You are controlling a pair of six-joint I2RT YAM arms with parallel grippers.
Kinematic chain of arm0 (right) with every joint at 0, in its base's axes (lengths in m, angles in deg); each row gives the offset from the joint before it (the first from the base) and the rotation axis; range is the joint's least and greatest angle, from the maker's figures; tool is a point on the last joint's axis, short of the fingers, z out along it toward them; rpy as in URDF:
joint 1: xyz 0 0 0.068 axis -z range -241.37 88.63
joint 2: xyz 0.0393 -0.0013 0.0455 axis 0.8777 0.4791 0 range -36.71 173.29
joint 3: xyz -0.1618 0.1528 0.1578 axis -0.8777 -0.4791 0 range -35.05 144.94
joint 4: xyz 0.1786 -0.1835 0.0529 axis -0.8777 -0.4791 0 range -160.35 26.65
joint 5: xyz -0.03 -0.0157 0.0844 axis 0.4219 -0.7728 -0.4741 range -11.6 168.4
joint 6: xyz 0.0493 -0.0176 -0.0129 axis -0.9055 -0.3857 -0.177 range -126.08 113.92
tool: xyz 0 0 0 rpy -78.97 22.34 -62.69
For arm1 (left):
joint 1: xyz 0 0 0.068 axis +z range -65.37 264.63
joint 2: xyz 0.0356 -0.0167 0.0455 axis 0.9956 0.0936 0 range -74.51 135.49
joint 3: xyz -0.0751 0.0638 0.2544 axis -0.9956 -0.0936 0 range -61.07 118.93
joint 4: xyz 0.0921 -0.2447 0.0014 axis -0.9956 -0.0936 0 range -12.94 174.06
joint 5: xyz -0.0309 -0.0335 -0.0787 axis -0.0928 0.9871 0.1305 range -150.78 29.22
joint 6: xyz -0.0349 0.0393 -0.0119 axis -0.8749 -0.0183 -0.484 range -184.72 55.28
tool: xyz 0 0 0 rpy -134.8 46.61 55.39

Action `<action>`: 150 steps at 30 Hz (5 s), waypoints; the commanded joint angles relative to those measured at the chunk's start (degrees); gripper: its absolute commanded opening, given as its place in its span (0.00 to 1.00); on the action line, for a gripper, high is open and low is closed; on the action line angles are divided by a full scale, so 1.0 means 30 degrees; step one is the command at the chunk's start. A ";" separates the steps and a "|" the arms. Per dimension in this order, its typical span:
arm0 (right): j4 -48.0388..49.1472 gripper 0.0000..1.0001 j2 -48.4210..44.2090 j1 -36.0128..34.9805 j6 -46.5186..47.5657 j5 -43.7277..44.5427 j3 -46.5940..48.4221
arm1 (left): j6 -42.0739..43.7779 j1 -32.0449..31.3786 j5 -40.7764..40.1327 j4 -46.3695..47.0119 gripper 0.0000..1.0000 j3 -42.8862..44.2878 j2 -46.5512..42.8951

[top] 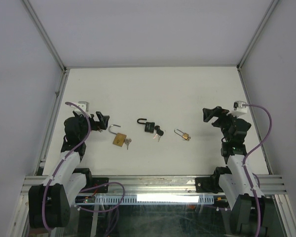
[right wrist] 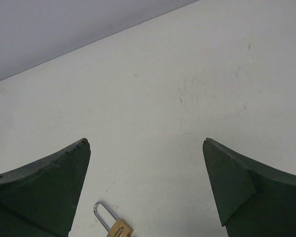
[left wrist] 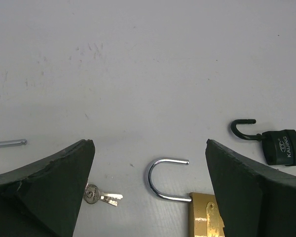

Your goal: Unlock with the key

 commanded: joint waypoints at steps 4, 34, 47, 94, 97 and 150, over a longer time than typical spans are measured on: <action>0.1392 1.00 -0.0480 0.0184 -0.0337 -0.1382 0.0684 | -0.0713 -0.0095 0.0660 0.1667 0.99 0.0317 -0.0271; 0.1843 1.00 -0.0272 0.0292 -0.0157 -0.1432 0.0460 | -0.0042 -0.0117 0.0753 0.1579 0.99 0.0322 -0.0098; 0.1291 1.00 -0.0452 0.0308 -0.0699 -0.3477 0.2475 | -0.2781 -0.0116 0.1212 -0.2435 0.99 0.4270 -0.0153; 0.1737 1.00 0.0814 0.1180 -0.2106 -0.1483 0.1379 | -0.1526 -0.0139 -0.1247 -0.1762 0.99 0.2224 0.0884; -0.2295 1.00 0.1225 0.1179 -0.3862 0.0838 0.3101 | -0.1363 -0.0135 -0.1139 -0.1558 0.99 0.2176 0.0941; -1.0851 1.00 0.1028 0.1205 -0.5281 0.6755 0.7243 | 0.0498 -0.0114 -0.0535 0.0166 0.99 0.1797 0.1908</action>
